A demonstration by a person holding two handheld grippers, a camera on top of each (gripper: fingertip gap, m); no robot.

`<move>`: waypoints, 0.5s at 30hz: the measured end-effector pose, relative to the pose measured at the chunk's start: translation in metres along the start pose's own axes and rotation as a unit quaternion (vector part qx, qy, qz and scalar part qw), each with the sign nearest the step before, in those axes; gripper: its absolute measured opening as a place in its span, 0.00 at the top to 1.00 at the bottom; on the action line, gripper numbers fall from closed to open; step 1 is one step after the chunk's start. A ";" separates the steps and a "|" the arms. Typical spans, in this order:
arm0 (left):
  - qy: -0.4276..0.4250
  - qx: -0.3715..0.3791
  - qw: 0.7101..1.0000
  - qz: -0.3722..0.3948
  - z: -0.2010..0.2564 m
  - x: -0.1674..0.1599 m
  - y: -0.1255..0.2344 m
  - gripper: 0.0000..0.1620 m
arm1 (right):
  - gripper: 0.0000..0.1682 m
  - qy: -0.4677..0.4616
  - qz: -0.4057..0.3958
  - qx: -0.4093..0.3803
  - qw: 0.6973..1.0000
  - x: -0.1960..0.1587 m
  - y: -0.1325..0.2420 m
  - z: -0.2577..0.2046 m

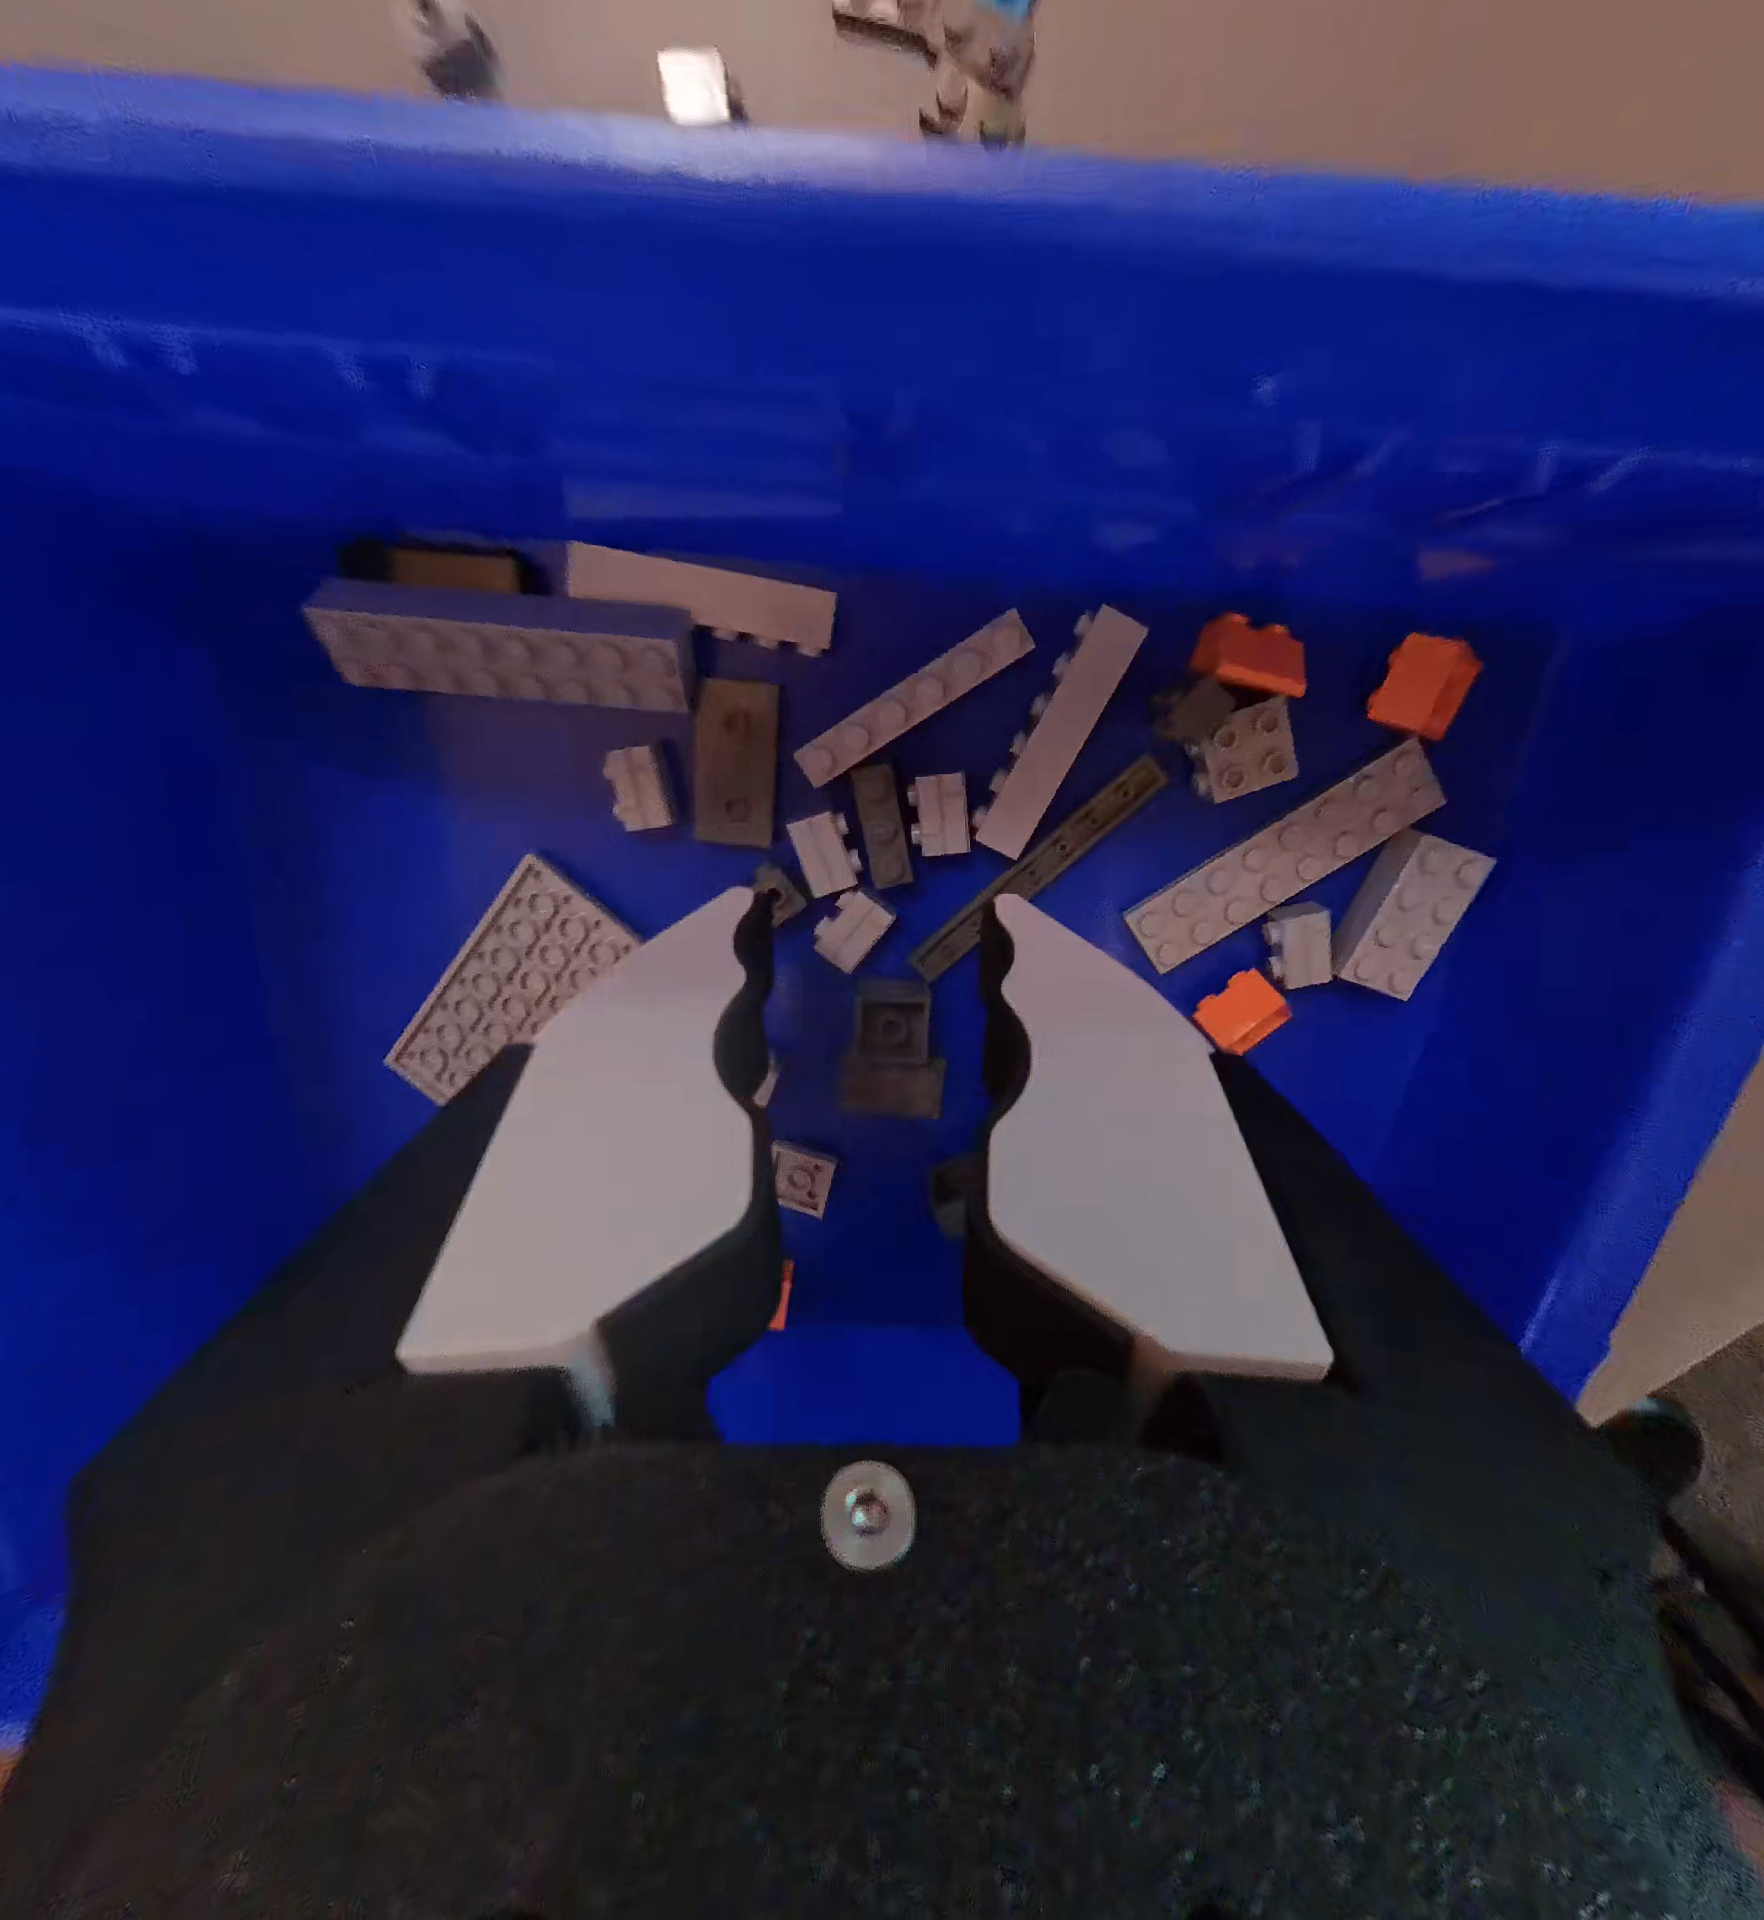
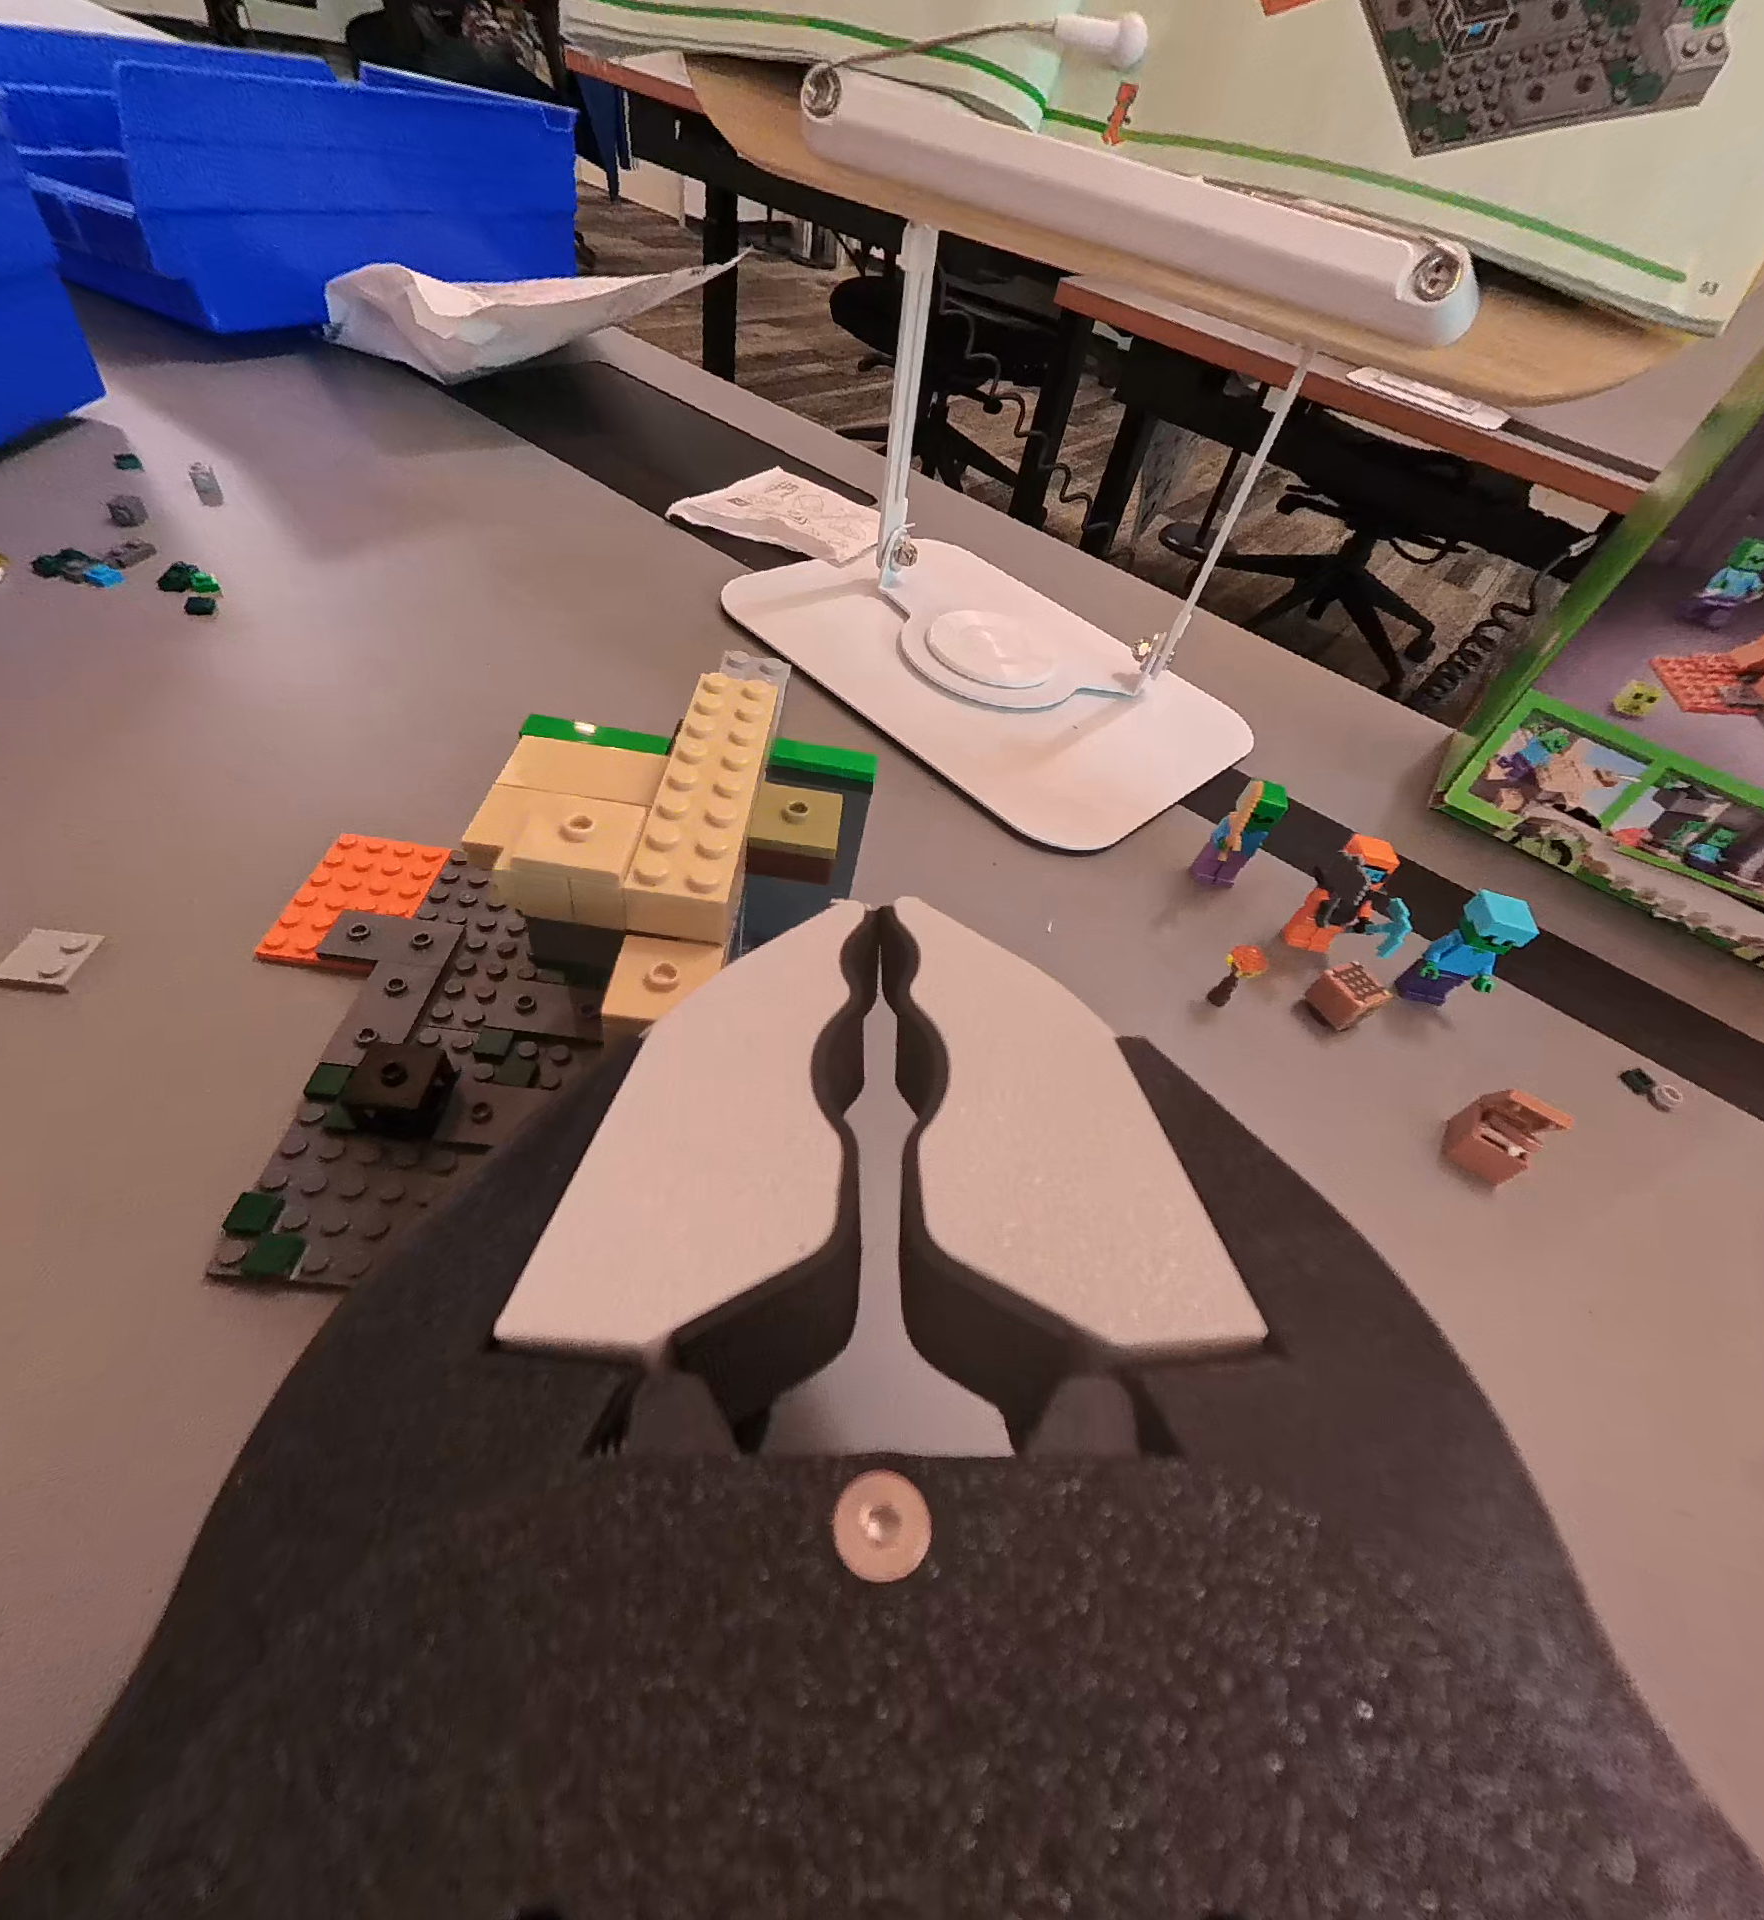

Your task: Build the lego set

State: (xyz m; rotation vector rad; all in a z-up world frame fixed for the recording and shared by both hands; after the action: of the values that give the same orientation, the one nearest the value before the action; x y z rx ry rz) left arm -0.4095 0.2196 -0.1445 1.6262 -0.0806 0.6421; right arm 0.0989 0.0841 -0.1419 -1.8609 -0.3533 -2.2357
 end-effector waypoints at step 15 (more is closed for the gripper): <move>-0.019 0.098 0.992 -0.071 -0.028 -0.021 0.001 1.00 | 1.00 0.003 -0.002 0.008 1.000 0.000 0.000 -0.001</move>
State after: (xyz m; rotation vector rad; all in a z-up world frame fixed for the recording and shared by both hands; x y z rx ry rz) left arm -0.4377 0.2385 -0.1526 1.8152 0.0735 0.5225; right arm 0.0976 0.0837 -0.1425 -1.8480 -0.3730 -2.2336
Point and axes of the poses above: each gripper's, where its closed fingertips meet, y back along the fingers, x out of its top, z = x × y across the jaws, the point moved 8 cm from there along y, back along the fingers, and after that the axes turned 13 degrees about z, right-handed, at the moved point
